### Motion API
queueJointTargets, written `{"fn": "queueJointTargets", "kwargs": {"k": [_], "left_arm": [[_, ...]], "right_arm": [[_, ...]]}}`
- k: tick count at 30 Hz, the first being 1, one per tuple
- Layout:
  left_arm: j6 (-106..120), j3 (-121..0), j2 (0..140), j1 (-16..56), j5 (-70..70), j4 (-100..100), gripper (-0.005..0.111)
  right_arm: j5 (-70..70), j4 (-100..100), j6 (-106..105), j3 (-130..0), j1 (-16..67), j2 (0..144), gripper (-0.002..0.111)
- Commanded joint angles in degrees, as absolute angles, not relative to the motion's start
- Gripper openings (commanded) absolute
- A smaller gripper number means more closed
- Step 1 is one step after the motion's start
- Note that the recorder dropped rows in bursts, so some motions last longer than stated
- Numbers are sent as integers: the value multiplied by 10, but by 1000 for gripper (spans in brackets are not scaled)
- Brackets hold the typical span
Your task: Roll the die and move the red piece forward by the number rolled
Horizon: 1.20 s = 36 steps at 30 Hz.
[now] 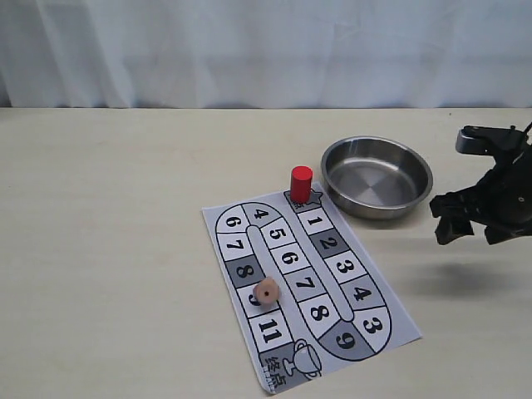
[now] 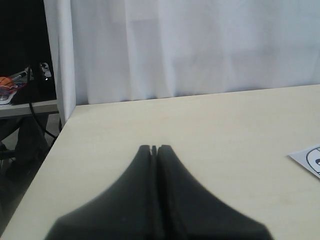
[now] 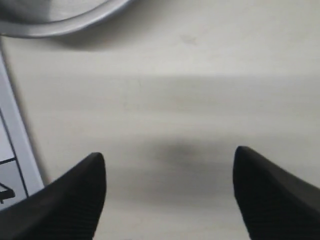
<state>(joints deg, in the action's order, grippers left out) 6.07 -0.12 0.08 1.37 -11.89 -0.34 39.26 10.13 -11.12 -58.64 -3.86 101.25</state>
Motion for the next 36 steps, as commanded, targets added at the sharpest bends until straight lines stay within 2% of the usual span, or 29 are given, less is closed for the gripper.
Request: {"fn": "queueJointTargets", "kwargs": {"k": [1, 5, 12, 19, 22, 27, 36], "left_arm": [[58, 0, 0, 14, -113, -5, 0], [58, 0, 0, 14, -113, -5, 0], [58, 0, 0, 14, -112, -5, 0], [58, 0, 0, 14, -112, -5, 0], [58, 0, 0, 14, -112, -5, 0], [58, 0, 0, 14, -112, -5, 0], [58, 0, 0, 14, -112, -5, 0]], "right_arm": [[386, 56, -65, -589, -38, 1012, 53], [390, 57, -69, -590, -38, 1012, 41], [395, 97, -91, -593, -38, 1011, 41], [437, 301, -291, -593, -38, 1001, 41], [439, 305, -302, -593, -29, 981, 32], [437, 281, -315, -593, 21, 947, 4], [440, 223, -328, -593, 160, 923, 4]]}}
